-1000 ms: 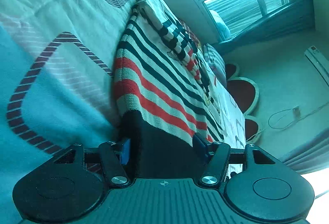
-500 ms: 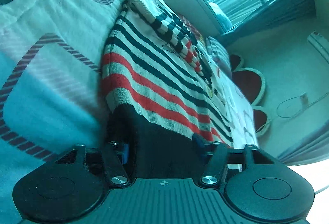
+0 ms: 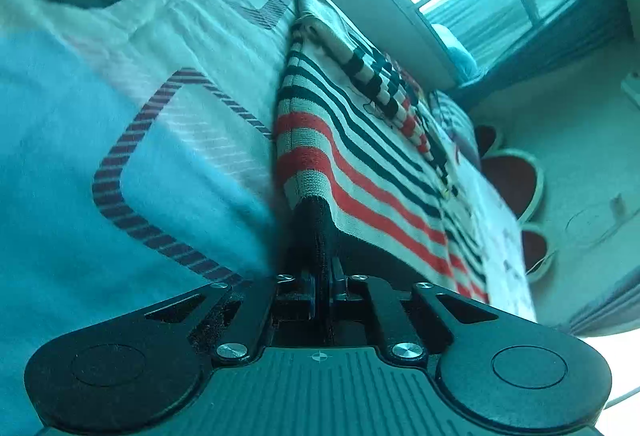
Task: Fold small clothes
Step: 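Lift the held hem with both grippers toward the black collar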
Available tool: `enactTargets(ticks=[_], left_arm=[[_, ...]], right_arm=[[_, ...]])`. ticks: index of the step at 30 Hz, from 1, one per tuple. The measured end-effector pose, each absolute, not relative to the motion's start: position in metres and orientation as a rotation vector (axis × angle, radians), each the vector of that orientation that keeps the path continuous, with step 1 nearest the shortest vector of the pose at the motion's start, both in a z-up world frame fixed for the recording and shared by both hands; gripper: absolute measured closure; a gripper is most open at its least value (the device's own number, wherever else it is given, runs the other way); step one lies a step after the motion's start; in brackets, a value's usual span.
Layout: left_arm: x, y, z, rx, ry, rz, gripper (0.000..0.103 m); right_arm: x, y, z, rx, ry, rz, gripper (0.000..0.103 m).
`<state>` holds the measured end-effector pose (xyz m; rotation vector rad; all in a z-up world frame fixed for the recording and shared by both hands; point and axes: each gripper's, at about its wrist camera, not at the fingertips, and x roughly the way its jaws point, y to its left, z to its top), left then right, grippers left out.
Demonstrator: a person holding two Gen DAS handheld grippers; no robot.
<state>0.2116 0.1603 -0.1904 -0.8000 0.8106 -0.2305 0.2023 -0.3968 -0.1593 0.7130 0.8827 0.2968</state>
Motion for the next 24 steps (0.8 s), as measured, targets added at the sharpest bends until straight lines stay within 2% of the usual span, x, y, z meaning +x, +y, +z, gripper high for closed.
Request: enactTargets(ticks=[6, 8, 13, 17, 24], left_arm=[[0.214, 0.158, -0.193, -0.786, 0.838, -0.264, 0.097], [0.214, 0.158, -0.191, -0.781, 0.832, -0.257, 0.097], [0.200, 0.154, -0.186, -0.761, 0.785, -0.232, 0.097], [0.202, 0.158, -0.190, -0.771, 0.800, -0.227, 0.097], [0.203, 0.170, -0.155, -0.865, 0.665, -0.269, 0.098]], right_arm=[[0.205, -0.389, -0.158, 0.681, 0.904, 0.341, 0.091], [0.205, -0.389, -0.155, 0.652, 0.905, 0.327, 0.097], [0.198, -0.395, -0.140, 0.624, 0.850, 0.324, 0.096], [0.203, -0.394, -0.147, 0.594, 0.905, 0.306, 0.096], [0.203, -0.396, -0.101, 0.613, 0.732, 0.361, 0.097]])
